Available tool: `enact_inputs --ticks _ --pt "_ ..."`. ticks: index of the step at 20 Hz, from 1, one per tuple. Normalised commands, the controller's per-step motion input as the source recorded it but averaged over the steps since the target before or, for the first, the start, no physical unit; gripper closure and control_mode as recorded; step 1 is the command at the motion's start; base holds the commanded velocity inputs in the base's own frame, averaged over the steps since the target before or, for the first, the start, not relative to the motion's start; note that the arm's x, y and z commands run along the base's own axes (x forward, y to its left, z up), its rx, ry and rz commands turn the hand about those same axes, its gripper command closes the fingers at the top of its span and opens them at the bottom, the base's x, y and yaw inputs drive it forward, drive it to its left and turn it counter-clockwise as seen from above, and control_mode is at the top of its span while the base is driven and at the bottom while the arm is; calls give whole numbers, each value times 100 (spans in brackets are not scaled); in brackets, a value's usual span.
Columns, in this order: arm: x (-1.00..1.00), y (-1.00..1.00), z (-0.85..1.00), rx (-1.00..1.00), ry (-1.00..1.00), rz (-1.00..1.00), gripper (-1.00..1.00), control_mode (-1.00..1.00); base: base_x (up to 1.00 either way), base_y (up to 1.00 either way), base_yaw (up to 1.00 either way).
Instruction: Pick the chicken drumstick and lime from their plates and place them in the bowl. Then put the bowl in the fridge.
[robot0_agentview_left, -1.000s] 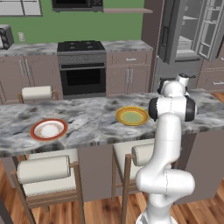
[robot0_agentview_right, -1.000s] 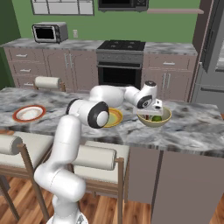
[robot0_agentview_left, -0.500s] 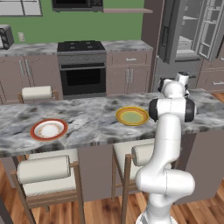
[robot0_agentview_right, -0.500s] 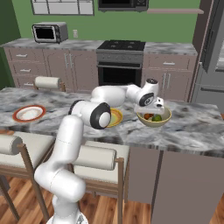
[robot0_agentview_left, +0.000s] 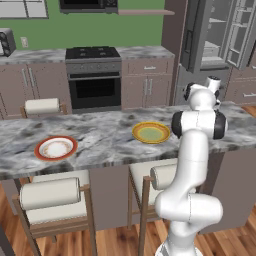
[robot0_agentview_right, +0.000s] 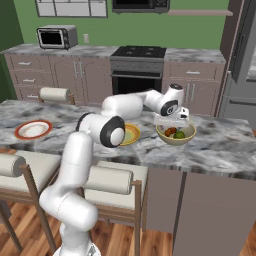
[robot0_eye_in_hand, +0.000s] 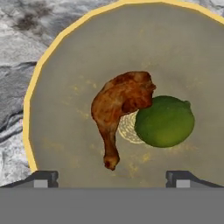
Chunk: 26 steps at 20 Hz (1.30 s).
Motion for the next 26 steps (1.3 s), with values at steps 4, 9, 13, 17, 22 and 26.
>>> enact_inputs --ticks 4,9,13,17,22,26 --pt "-42 11 6 0 0 12 -100 -100 0 0 0" --pt "-41 32 1 -11 0 22 -100 -100 0 0 0" --pt "-25 46 0 -27 0 30 -100 -100 0 0 0" --pt "-14 32 0 -26 -3 20 -100 -100 0 0 0" --pt "-3 9 -1 -12 -3 10 -100 -100 0 0 0" --pt "14 -2 -1 0 -1 4 -100 -100 0 0 0"
